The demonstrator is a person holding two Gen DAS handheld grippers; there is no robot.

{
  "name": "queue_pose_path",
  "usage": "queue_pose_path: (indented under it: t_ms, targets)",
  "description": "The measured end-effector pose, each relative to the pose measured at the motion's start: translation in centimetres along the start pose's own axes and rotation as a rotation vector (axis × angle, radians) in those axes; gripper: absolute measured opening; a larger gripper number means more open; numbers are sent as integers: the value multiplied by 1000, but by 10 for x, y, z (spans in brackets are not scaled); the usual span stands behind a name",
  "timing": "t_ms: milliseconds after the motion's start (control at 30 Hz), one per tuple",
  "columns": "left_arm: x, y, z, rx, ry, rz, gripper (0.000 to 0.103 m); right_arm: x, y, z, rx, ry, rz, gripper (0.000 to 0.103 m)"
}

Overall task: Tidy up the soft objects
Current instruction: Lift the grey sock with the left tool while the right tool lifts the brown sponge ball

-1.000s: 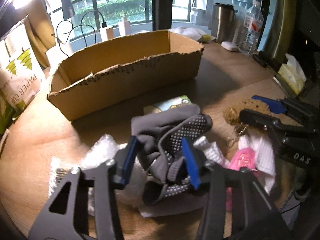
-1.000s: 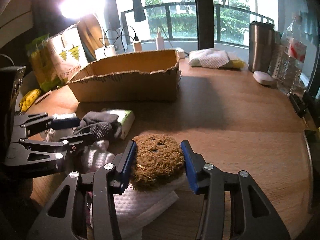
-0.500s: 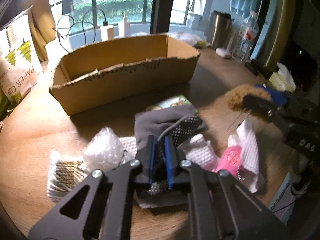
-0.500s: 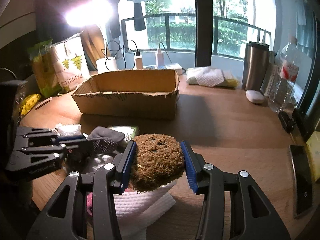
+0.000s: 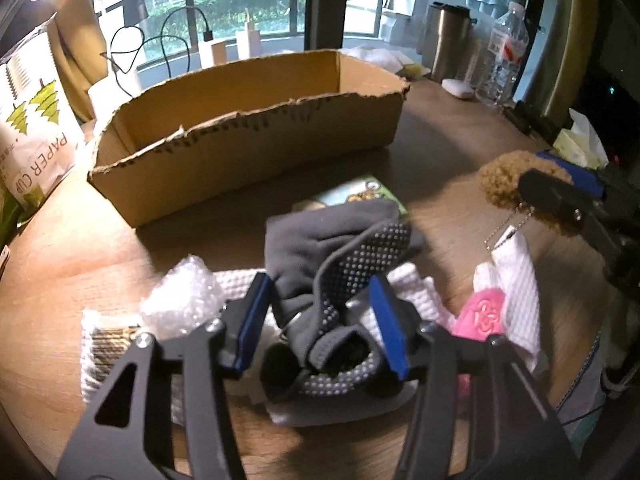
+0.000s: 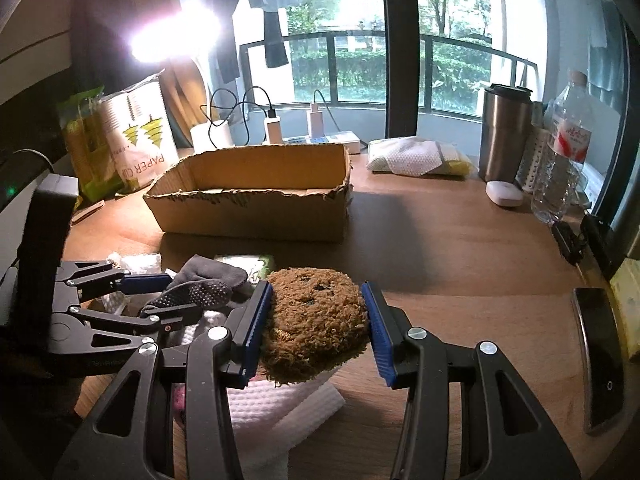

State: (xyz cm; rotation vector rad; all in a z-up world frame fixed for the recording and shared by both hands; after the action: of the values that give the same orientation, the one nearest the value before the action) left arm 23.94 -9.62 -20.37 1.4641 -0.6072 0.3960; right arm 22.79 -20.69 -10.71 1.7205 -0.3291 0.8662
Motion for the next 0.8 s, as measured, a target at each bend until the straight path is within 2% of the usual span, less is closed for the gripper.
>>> queue_pose_path:
  t_ms: [67, 100, 233, 800]
  targets:
    - [-1, 0, -1, -14, 9, 4, 49, -1, 0, 2, -1, -5, 1, 48]
    - [-1, 1, -2, -11, 10, 6, 40, -1, 0, 4, -1, -7, 2, 48]
    - [-4, 6, -3, -12, -6, 4, 21, -1, 3, 4, 0, -11, 11, 48]
    - [17, 60, -9, -82, 20, 124, 19, 21, 18, -6, -2, 25, 67, 48]
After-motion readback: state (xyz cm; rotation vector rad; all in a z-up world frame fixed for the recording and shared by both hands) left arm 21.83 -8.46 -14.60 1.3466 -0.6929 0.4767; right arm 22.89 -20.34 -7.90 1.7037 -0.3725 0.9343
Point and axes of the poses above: each gripper's, at about its wrist camera, not at the fingertips, and y roughly against the way its jaws point, z to its right, x to its top, the point moved 5 cm from there along -y, roughly the way its jaws point, and after that the axes turned 5 degrees about x, right-handed, at the moved point
